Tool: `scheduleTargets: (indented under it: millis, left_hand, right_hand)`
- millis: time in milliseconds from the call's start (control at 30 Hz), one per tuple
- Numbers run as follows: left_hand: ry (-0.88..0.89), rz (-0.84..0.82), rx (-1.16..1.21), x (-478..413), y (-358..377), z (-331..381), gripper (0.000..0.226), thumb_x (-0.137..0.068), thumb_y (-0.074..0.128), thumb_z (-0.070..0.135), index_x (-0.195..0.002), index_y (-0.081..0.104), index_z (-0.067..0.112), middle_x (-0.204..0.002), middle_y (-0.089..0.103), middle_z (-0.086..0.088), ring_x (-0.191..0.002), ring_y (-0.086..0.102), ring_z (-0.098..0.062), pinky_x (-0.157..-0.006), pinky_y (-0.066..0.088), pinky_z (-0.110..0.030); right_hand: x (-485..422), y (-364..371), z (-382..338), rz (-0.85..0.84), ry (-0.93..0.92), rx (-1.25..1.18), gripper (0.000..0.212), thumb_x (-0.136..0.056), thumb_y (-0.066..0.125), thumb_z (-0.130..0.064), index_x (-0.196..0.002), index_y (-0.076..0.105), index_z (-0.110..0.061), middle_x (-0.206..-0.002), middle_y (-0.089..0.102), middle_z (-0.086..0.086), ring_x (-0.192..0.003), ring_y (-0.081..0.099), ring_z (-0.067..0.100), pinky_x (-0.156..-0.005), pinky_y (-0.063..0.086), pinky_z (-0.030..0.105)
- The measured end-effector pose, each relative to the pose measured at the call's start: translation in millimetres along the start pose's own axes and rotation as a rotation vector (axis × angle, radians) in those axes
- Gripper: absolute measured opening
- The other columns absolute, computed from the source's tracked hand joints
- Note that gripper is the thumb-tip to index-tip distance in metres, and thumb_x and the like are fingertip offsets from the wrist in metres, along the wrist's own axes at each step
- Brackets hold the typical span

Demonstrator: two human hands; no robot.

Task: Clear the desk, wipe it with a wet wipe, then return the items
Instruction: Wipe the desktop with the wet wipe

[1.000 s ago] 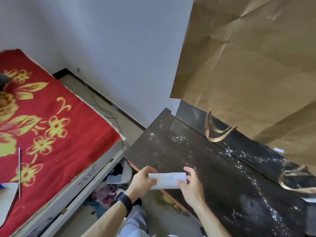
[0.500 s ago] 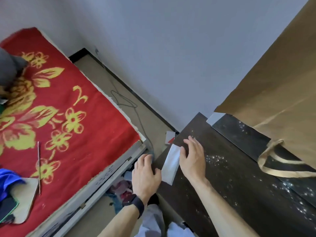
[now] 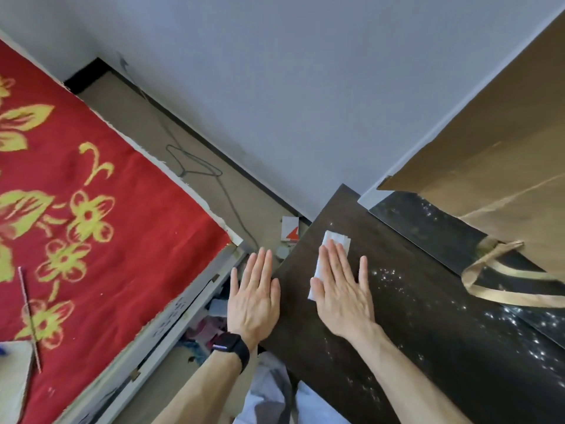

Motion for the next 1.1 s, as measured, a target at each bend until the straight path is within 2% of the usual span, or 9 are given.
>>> scheduleTargets:
  millis: [100, 233, 300, 433, 567, 733, 800, 933, 1100]
  left_hand:
    - [0.074, -0.013, -0.015, -13.1, -2.1, 16.5, 0.057, -0.105, 0.009, 0.045, -0.158, -0.009, 0.032, -0.162, -0.015, 0.013, -0.150, -0.019, -0.009, -0.122, -0.018, -0.040]
    - [0.149, -0.002, -0.079, -11.4, 6.2, 16.3, 0.057, -0.106, 0.013, 0.045, -0.158, -0.003, 0.033, -0.164, -0.009, 0.011, -0.152, -0.012, -0.013, -0.121, -0.011, -0.046]
    - [0.162, 0.006, -0.086, -12.0, 7.4, 16.7, 0.056, -0.105, 0.014, 0.045, -0.158, -0.001, 0.032, -0.164, -0.006, 0.011, -0.153, -0.009, -0.014, -0.121, -0.007, -0.048]
    - [0.149, -0.005, -0.082, -11.9, 7.8, 16.2, 0.057, -0.106, 0.012, 0.044, -0.158, -0.006, 0.032, -0.164, -0.011, 0.012, -0.152, -0.014, -0.011, -0.122, -0.012, -0.045]
    - [0.133, -0.018, -0.058, -13.3, 5.2, 17.0, 0.058, -0.106, 0.011, 0.045, -0.157, -0.012, 0.033, -0.163, -0.016, 0.014, -0.150, -0.020, -0.010, -0.122, -0.017, -0.043]
    - [0.141, 0.010, -0.063, -13.4, 5.8, 16.5, 0.057, -0.105, 0.011, 0.045, -0.159, -0.005, 0.031, -0.164, -0.007, 0.011, -0.151, -0.011, -0.014, -0.122, -0.012, -0.045]
    - [0.141, 0.007, -0.061, -13.9, 5.9, 17.3, 0.058, -0.105, 0.011, 0.045, -0.159, -0.002, 0.030, -0.164, -0.004, 0.009, -0.152, -0.007, -0.015, -0.121, -0.012, -0.045]
    - [0.137, 0.008, -0.063, -14.5, 6.3, 18.1, 0.058, -0.105, 0.011, 0.046, -0.158, -0.007, 0.033, -0.163, -0.011, 0.010, -0.151, -0.012, -0.014, -0.121, -0.013, -0.045]
    - [0.129, 0.013, -0.058, -14.8, 7.4, 16.0, 0.057, -0.105, 0.011, 0.046, -0.157, -0.010, 0.036, -0.162, -0.013, 0.012, -0.150, -0.014, -0.011, -0.123, -0.012, -0.044]
  right_hand:
    - [-4.5, -4.4, 36.3, -0.030, 0.121, 0.037, 0.067, -0.101, 0.018, -0.048, -0.154, 0.002, -0.010, -0.162, 0.001, 0.010, -0.150, -0.003, 0.023, -0.118, 0.004, 0.058]
    - [-12.6, -3.3, -13.5, -0.068, -0.062, -0.012, 0.064, -0.103, 0.016, -0.045, -0.154, 0.002, -0.009, -0.163, -0.005, 0.009, -0.150, -0.008, 0.020, -0.119, 0.001, 0.055]
    - [-47.7, -7.7, -32.5, -0.040, -0.063, -0.045, 0.063, -0.103, 0.013, -0.045, -0.154, -0.002, -0.010, -0.162, -0.010, 0.007, -0.149, -0.014, 0.017, -0.119, -0.003, 0.054]
    - [-89.2, -16.9, -11.9, -0.013, 0.141, -0.082, 0.063, -0.102, 0.007, -0.046, -0.153, -0.008, -0.012, -0.162, -0.015, 0.004, -0.147, -0.020, 0.014, -0.119, -0.006, 0.053]
    - [-34.6, -8.0, 46.4, -0.037, 0.326, -0.089, 0.064, -0.100, 0.002, -0.049, -0.153, -0.014, -0.015, -0.161, -0.018, 0.001, -0.147, -0.019, 0.016, -0.120, -0.005, 0.052]
    - [38.5, 1.1, 101.5, -0.082, 0.614, -0.050, 0.070, -0.097, 0.000, -0.049, -0.153, -0.007, -0.008, -0.162, -0.005, 0.008, -0.149, -0.010, 0.019, -0.118, 0.006, 0.057]
    - [30.4, -1.7, 92.4, -0.082, 0.575, -0.034, 0.071, -0.097, 0.001, -0.049, -0.152, -0.007, -0.006, -0.162, -0.004, 0.010, -0.149, -0.010, 0.021, -0.119, 0.005, 0.055]
    - [-33.8, -10.1, 39.2, -0.012, 0.303, -0.056, 0.066, -0.100, 0.004, -0.050, -0.153, -0.012, -0.013, -0.161, -0.016, 0.004, -0.148, -0.016, 0.020, -0.120, -0.006, 0.048]
    - [-54.2, -12.8, 46.2, -0.024, 0.267, -0.082, 0.062, -0.101, 0.005, -0.048, -0.153, -0.011, -0.018, -0.161, -0.016, -0.002, -0.147, -0.018, 0.013, -0.119, -0.006, 0.052]
Point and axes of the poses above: each hand's wrist, its own x-axis away from the middle knuckle, its own y-axis out of the palm, z = x × y, the point moved 6 cm from there along -x, towards the middle knuckle
